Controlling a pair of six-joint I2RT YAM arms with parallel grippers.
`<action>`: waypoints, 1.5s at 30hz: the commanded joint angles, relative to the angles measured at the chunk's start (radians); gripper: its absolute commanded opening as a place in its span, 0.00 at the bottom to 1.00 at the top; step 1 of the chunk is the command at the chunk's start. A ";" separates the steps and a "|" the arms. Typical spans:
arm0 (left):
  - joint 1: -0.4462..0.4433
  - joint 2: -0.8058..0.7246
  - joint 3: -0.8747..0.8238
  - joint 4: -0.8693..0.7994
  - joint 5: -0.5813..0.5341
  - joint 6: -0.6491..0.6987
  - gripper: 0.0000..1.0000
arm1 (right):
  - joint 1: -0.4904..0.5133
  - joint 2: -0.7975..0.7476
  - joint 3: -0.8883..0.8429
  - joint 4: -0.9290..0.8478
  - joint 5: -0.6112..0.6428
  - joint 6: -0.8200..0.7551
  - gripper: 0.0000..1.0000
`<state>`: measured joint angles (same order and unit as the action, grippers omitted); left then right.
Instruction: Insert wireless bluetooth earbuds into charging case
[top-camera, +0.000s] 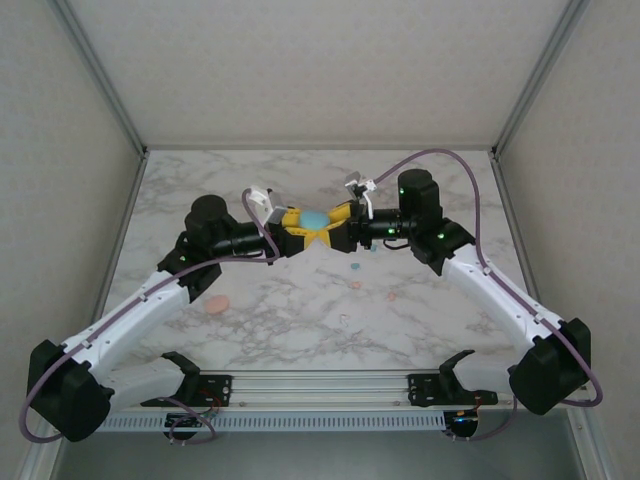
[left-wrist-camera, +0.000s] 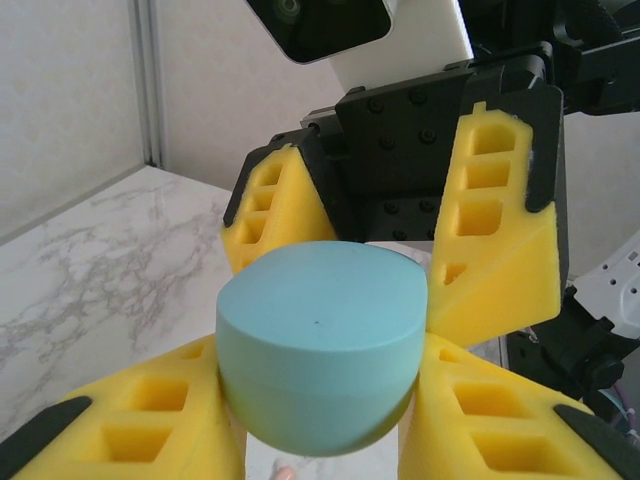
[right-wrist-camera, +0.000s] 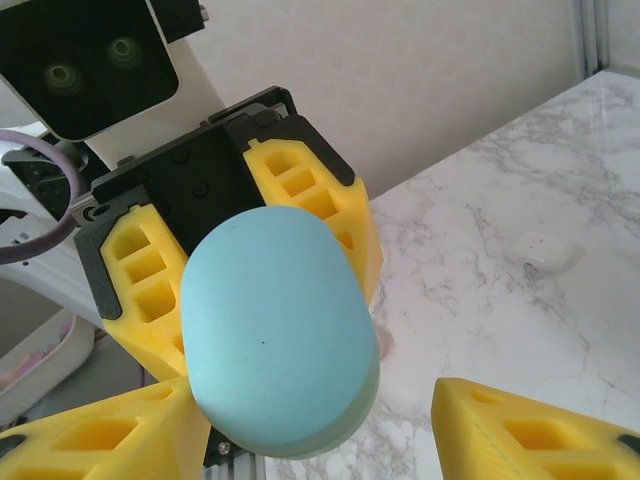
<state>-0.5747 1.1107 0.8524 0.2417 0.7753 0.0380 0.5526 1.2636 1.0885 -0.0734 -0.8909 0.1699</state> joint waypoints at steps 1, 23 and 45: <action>-0.039 -0.032 -0.024 0.024 0.066 0.028 0.28 | -0.009 0.025 0.048 0.015 0.052 0.041 0.61; -0.040 -0.038 -0.045 0.050 0.031 0.044 0.28 | -0.017 0.056 0.098 -0.049 0.143 0.121 0.72; -0.040 -0.047 -0.181 0.265 -0.194 0.029 0.28 | -0.025 -0.017 0.266 -0.412 0.370 0.273 0.79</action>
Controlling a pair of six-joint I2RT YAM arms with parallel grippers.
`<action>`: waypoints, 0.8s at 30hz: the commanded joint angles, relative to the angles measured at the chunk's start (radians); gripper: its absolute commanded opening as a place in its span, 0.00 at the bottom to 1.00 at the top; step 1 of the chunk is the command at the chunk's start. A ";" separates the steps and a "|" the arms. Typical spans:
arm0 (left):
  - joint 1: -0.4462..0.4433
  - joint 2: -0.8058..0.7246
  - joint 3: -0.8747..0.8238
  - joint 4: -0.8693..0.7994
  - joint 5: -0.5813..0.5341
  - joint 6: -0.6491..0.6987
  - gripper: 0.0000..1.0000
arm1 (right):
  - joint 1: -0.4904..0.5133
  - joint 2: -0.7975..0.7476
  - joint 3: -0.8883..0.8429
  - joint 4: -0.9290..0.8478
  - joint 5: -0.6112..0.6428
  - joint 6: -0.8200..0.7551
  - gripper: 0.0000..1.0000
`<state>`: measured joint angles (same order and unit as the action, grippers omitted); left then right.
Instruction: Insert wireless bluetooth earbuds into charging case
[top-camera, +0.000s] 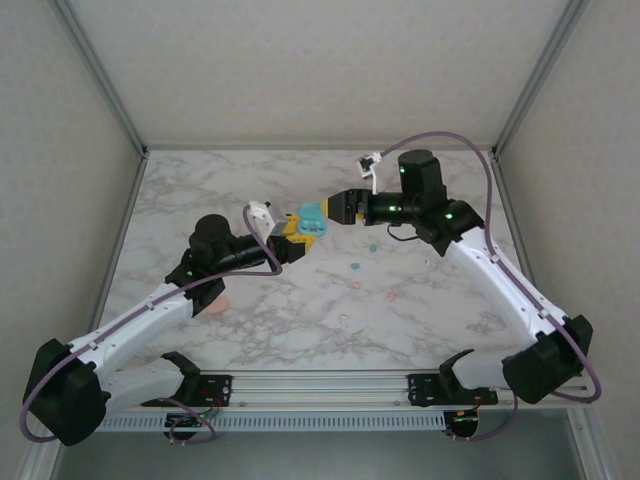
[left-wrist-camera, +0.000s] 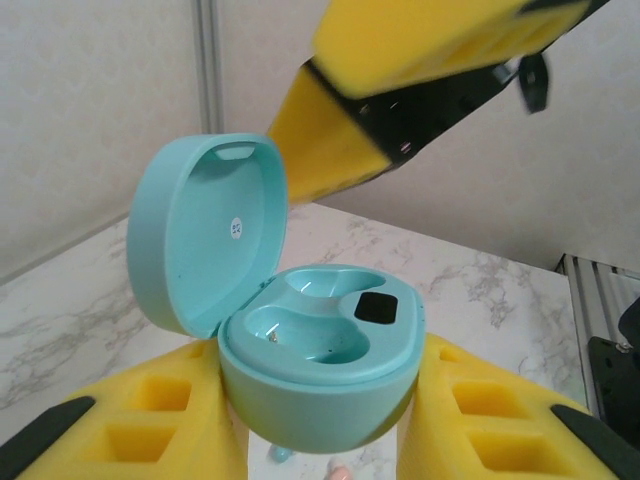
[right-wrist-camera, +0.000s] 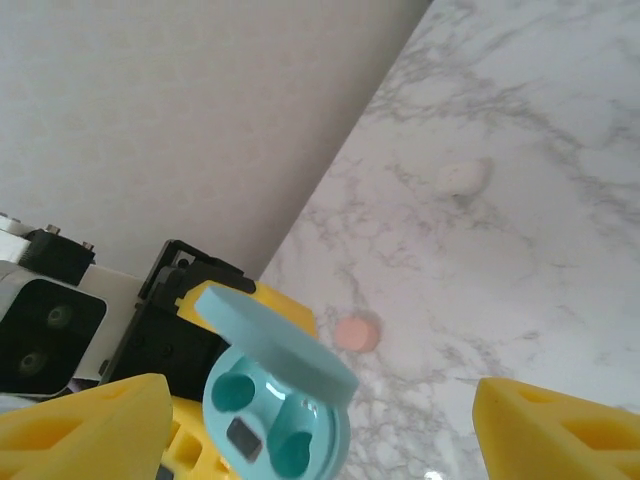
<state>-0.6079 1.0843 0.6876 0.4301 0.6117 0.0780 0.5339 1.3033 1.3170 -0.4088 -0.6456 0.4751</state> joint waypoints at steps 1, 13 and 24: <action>-0.007 -0.021 -0.022 0.087 -0.035 -0.019 0.28 | -0.011 -0.067 0.034 -0.099 0.178 -0.034 0.77; -0.007 -0.086 -0.079 0.132 -0.078 -0.097 0.27 | -0.248 0.184 -0.035 -0.340 0.401 0.010 0.42; -0.007 -0.169 -0.101 0.084 -0.116 -0.114 0.27 | -0.168 0.502 0.045 -0.366 0.390 -0.064 0.39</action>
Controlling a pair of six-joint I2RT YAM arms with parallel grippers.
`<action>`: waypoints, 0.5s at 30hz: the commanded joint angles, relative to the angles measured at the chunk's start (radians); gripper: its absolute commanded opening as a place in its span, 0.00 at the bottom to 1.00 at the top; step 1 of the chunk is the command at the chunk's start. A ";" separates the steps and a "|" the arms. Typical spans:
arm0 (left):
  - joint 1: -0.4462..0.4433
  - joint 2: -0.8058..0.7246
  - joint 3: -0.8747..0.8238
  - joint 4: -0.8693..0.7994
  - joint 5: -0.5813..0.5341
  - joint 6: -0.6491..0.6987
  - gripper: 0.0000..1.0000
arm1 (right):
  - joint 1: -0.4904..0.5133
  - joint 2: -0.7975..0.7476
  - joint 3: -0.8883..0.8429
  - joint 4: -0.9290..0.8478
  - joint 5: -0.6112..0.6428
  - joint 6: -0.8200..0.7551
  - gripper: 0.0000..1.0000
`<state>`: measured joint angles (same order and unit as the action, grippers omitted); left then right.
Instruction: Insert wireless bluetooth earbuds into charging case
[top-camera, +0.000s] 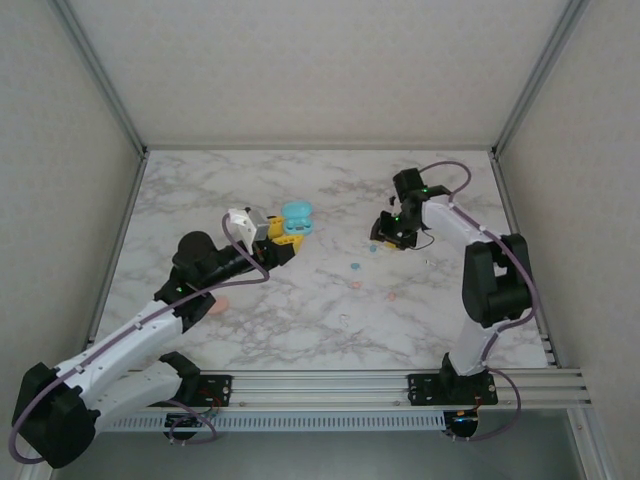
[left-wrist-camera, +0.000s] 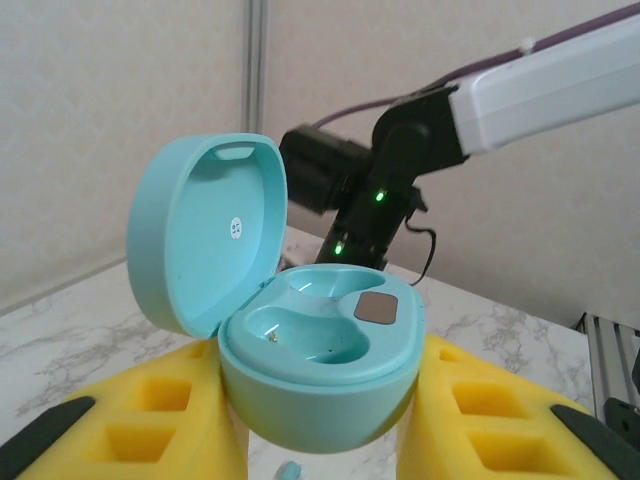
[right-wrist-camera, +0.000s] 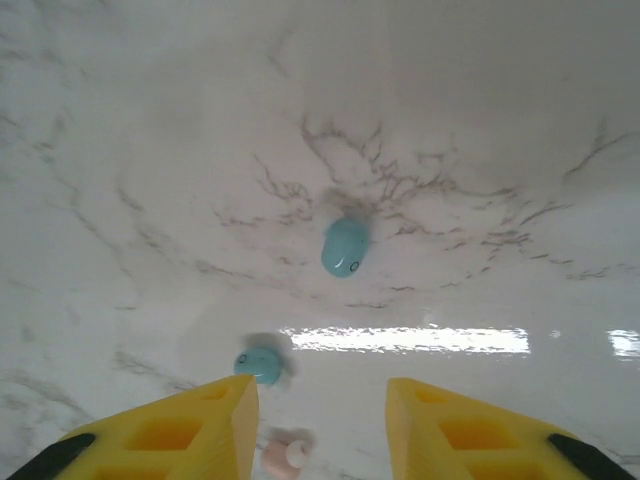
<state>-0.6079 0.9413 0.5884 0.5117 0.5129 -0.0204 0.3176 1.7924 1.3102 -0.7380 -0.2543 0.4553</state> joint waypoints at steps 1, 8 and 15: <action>-0.007 -0.030 -0.002 0.001 -0.020 -0.015 0.27 | 0.069 0.027 0.059 -0.036 -0.011 -0.069 0.39; -0.007 -0.036 0.014 -0.019 -0.010 -0.010 0.28 | 0.157 0.154 0.182 -0.103 0.036 -0.198 0.45; -0.007 -0.051 0.031 -0.048 -0.002 -0.006 0.28 | 0.175 0.254 0.256 -0.134 0.035 -0.252 0.48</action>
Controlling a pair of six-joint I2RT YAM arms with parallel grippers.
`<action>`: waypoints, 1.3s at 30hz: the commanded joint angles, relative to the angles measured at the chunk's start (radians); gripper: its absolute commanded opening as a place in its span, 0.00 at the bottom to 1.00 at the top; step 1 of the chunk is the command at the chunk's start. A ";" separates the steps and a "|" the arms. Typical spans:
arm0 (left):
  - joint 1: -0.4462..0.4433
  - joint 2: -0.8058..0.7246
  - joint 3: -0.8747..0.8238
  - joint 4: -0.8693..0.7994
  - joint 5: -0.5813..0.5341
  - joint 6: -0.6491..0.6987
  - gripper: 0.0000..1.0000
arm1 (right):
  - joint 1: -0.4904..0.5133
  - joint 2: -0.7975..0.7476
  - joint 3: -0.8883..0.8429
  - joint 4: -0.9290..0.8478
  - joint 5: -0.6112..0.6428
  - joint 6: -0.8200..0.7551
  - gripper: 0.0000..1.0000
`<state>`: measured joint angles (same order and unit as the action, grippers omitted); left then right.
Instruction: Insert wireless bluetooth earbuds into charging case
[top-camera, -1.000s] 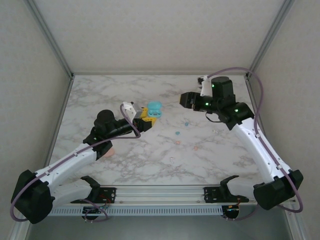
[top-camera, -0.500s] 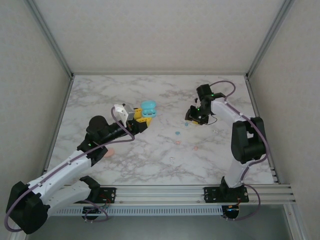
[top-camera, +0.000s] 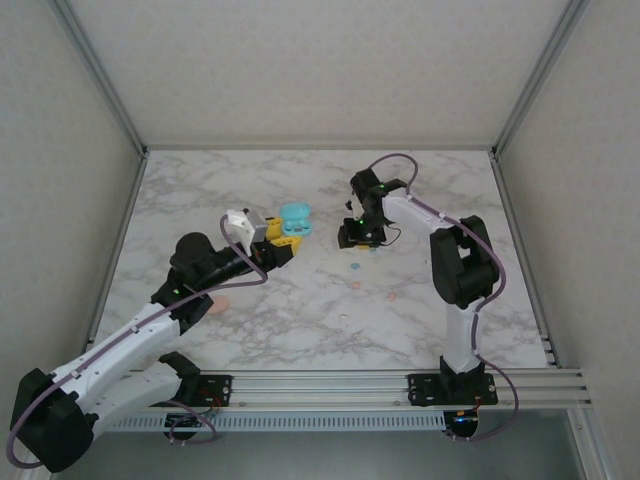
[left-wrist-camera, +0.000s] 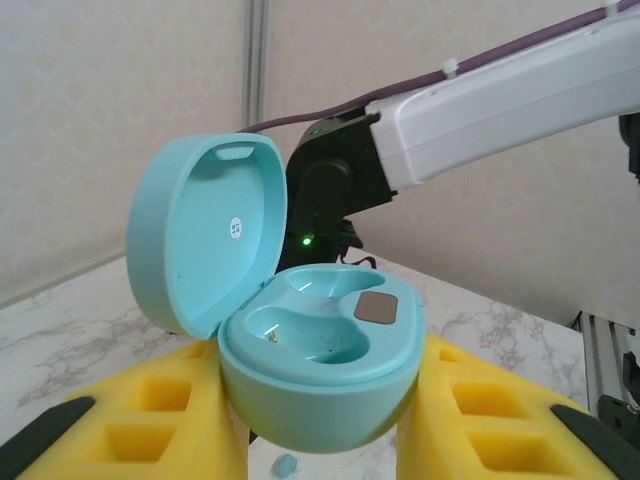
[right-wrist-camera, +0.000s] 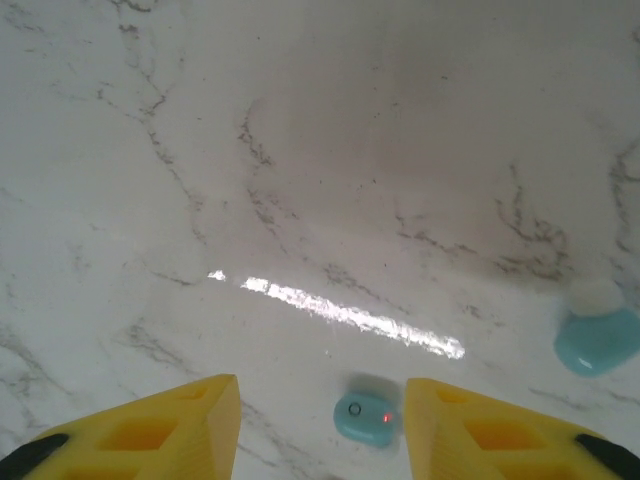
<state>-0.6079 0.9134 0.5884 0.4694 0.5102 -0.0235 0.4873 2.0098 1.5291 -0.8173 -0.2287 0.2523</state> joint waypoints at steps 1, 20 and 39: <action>-0.007 -0.026 0.033 -0.010 0.001 -0.003 0.28 | 0.007 0.040 0.036 -0.049 0.010 -0.050 0.48; -0.007 -0.035 0.067 -0.067 0.002 0.023 0.28 | -0.071 0.058 0.025 -0.063 0.240 0.096 0.45; -0.007 -0.042 0.085 -0.101 -0.006 0.029 0.29 | -0.069 0.090 0.003 -0.046 0.254 0.027 0.25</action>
<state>-0.6079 0.8890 0.6331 0.3618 0.5102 -0.0036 0.4122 2.0975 1.5383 -0.8452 0.0048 0.3122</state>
